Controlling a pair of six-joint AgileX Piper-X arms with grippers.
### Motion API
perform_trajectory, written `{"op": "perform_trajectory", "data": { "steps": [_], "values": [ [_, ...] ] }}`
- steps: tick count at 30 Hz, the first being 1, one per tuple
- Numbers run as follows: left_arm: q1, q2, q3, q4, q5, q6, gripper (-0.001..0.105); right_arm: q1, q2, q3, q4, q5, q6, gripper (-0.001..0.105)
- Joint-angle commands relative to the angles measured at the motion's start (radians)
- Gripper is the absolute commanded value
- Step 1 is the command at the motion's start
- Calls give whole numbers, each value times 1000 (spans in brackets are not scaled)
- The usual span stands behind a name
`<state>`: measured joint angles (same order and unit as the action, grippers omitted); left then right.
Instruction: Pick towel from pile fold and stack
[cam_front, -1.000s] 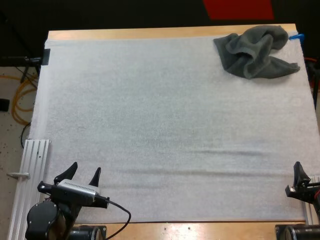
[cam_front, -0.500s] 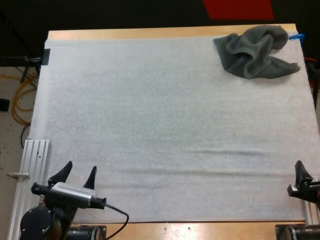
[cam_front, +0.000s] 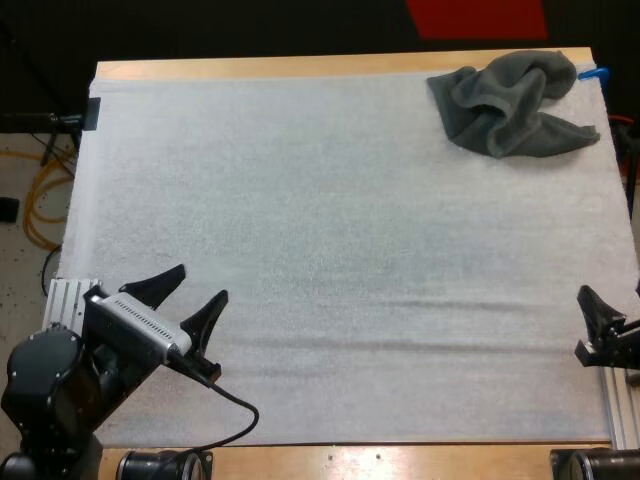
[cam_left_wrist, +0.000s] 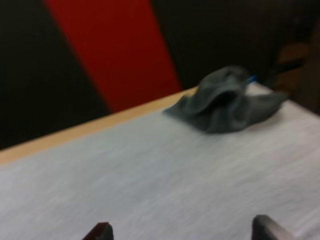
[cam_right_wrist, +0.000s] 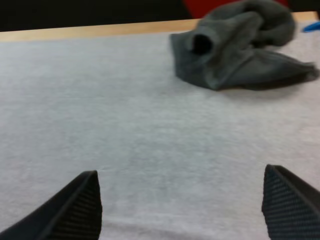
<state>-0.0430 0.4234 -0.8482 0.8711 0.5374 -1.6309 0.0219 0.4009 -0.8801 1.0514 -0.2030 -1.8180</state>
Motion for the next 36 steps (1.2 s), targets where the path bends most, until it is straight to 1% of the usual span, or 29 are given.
{"op": "perform_trajectory", "data": {
  "steps": [1, 4, 6, 8, 15, 18, 22, 27, 32, 36],
  "values": [
    [-25, 9, -17, -23, 41, -8, 56, -7, 17, -24, -11, -45, -11, 66],
    [-73, 29, -25, -28, 46, -8, 56, -7, 65, -55, -47, -113, -11, 66],
    [-94, 42, -25, -25, 58, -8, 56, -7, 96, -67, -71, -140, -11, 66],
    [-111, 55, -25, -24, 73, -10, 56, -7, 139, -78, -95, -151, -16, 66],
    [-116, 79, -25, -25, 73, -10, 56, 0, 333, -133, -208, -177, -29, 66],
    [-116, 79, -25, -26, 73, -10, 56, 22, 453, -184, -254, -156, -42, 66],
    [-116, 79, -25, -26, 73, -10, 56, 54, 653, -274, -297, -67, -42, 66],
    [-116, 79, -25, -26, 73, -10, 56, 54, 854, -389, -300, 6, -41, 66],
    [-116, 79, -25, -26, 73, -10, 56, 54, 1036, -500, -309, 21, -39, 66],
    [-116, 79, -25, -26, 73, -10, 56, 54, 1168, -586, -309, 41, -16, 66]
  ]
}}
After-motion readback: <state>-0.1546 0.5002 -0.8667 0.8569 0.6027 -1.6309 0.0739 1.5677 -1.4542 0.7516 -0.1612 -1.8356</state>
